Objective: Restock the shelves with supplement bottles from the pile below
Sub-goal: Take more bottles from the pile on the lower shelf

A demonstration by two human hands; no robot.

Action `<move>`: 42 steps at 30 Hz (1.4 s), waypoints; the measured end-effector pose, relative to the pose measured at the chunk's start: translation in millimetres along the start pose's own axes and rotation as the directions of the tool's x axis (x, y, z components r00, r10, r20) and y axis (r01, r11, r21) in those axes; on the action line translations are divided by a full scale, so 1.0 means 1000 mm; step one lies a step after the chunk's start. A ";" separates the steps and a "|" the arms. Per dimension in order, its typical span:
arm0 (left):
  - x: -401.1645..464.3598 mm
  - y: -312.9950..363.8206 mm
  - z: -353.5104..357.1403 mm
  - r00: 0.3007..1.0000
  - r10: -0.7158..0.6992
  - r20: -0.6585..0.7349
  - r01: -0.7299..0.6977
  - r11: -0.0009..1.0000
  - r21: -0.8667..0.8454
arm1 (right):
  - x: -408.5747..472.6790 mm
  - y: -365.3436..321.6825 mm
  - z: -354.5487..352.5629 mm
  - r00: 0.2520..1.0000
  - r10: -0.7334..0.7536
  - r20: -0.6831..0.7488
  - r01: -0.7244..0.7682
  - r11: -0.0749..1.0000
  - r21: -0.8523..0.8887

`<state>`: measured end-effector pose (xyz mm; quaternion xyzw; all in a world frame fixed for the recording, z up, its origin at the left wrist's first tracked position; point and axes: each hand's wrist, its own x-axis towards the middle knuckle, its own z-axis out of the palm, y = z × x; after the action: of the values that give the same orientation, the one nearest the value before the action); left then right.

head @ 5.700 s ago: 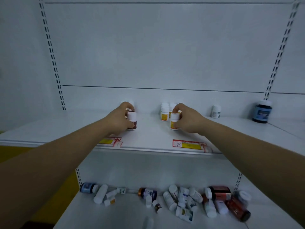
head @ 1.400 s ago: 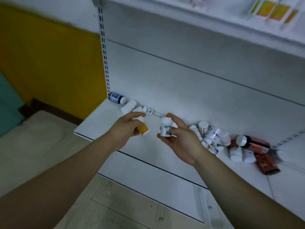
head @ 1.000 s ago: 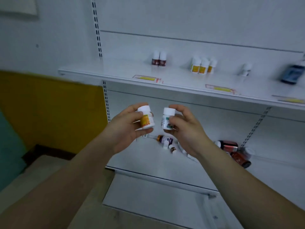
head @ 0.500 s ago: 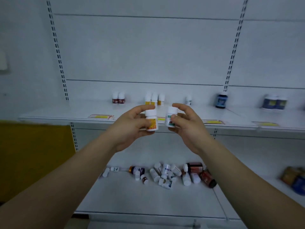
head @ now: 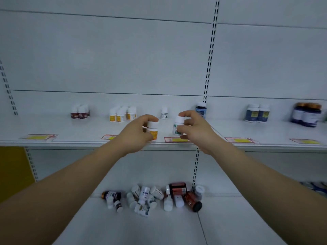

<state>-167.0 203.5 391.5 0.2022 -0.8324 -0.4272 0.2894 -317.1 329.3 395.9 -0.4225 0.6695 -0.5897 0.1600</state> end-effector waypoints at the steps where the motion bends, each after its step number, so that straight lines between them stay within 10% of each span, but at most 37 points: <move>1: 0.007 -0.002 0.003 1.000 -0.014 0.005 0.014 0.999 0.041 | 0.009 0.003 -0.001 1.000 0.002 0.006 -0.002 0.998 -0.067; 13: 0.086 -0.026 0.015 0.995 -0.028 0.093 -0.011 0.921 0.390 | 0.121 0.038 0.000 0.997 0.025 0.076 0.031 0.752 -0.658; 42: 0.132 -0.049 0.013 0.997 0.007 0.081 -0.045 0.878 0.477 | 0.217 0.064 0.009 0.986 -0.128 0.111 0.167 0.624 -0.764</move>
<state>-269.8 107.1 385.9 0.2394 -0.9253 -0.2121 0.2040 -463.5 156.4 395.8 -0.5169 0.8160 -0.2494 -0.0686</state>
